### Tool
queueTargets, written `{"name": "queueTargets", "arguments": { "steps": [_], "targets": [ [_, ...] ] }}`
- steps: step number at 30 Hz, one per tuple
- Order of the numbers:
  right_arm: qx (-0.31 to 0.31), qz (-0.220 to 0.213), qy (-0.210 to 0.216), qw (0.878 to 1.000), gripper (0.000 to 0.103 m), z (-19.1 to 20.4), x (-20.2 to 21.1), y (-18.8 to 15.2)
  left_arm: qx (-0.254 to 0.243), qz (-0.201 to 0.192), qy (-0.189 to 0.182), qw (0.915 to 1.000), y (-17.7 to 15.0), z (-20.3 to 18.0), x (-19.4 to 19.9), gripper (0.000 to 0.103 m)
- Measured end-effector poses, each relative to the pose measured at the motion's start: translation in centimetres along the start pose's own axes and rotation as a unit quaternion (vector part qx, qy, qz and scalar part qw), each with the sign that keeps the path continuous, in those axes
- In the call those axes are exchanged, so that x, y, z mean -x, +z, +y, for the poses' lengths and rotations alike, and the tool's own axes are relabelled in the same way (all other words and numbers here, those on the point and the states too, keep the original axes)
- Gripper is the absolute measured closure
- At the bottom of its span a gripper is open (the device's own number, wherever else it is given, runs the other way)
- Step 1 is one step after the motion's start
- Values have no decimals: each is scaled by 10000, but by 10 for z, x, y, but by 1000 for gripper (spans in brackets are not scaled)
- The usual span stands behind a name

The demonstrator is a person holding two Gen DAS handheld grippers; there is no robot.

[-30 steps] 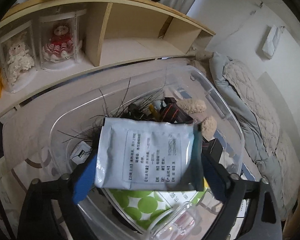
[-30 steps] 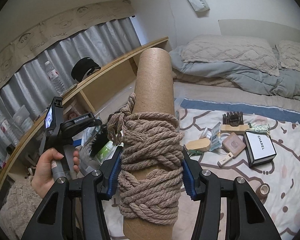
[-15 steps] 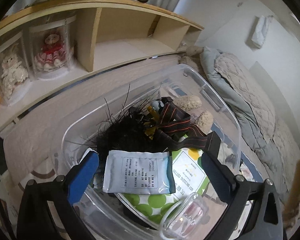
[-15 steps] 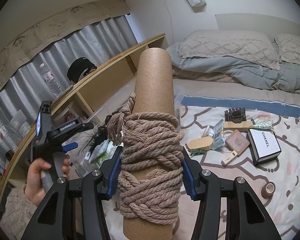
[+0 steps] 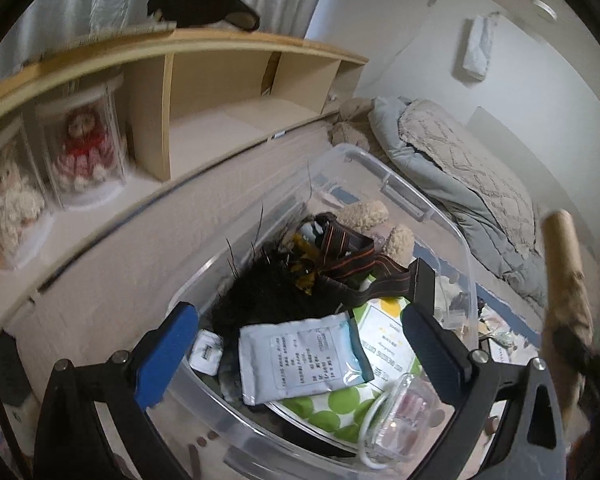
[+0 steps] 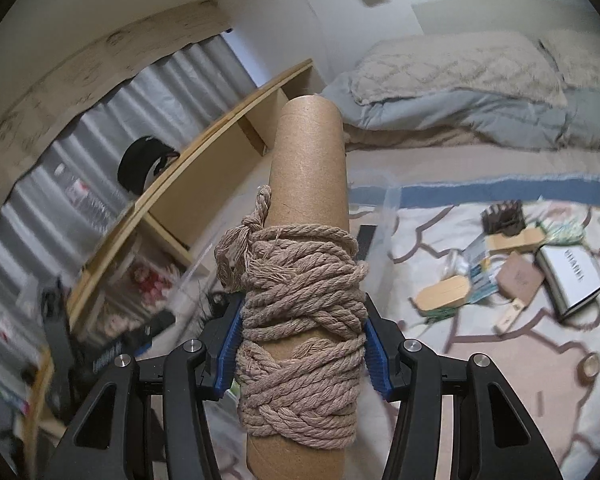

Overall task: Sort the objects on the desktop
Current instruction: 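Lower the white packet into the bin and open the left gripper, then lower the rope-wrapped tube into the bin and open the right gripper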

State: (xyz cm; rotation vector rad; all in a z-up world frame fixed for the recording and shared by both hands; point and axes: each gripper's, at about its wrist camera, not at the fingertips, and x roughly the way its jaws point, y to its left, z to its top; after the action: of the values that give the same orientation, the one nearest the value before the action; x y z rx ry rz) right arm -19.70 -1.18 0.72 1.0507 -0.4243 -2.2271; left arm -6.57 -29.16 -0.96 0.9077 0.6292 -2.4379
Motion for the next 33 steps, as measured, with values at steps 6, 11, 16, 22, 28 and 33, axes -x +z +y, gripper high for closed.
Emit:
{"name": "queueTargets", "arguments": {
  "steps": [6,11,16,22,28,33],
  "targets": [
    [-332,34,-171,9993,49,6,-41,10,-479,-202,-14,9986,-4,-4,11,0],
    [-671,148,-343,9970,49,3,-71,15,-679,-369,-45,9970,-3,-3,18,0],
    [345,163,-908,9951,49,22,-88,28,-677,-388,-116,9969,-1,3,19,0],
    [2057,416,-1410,9675,49,42,-112,48,-750,-240,-261,9966,0,6,12,0],
    [3605,772,-1801,9119,49,48,-146,53,-851,-95,-499,9951,0,-3,3,0],
    [5092,916,-2108,8294,49,59,-174,42,-1168,-75,-565,9915,-3,-15,-3,0]
  ]
}}
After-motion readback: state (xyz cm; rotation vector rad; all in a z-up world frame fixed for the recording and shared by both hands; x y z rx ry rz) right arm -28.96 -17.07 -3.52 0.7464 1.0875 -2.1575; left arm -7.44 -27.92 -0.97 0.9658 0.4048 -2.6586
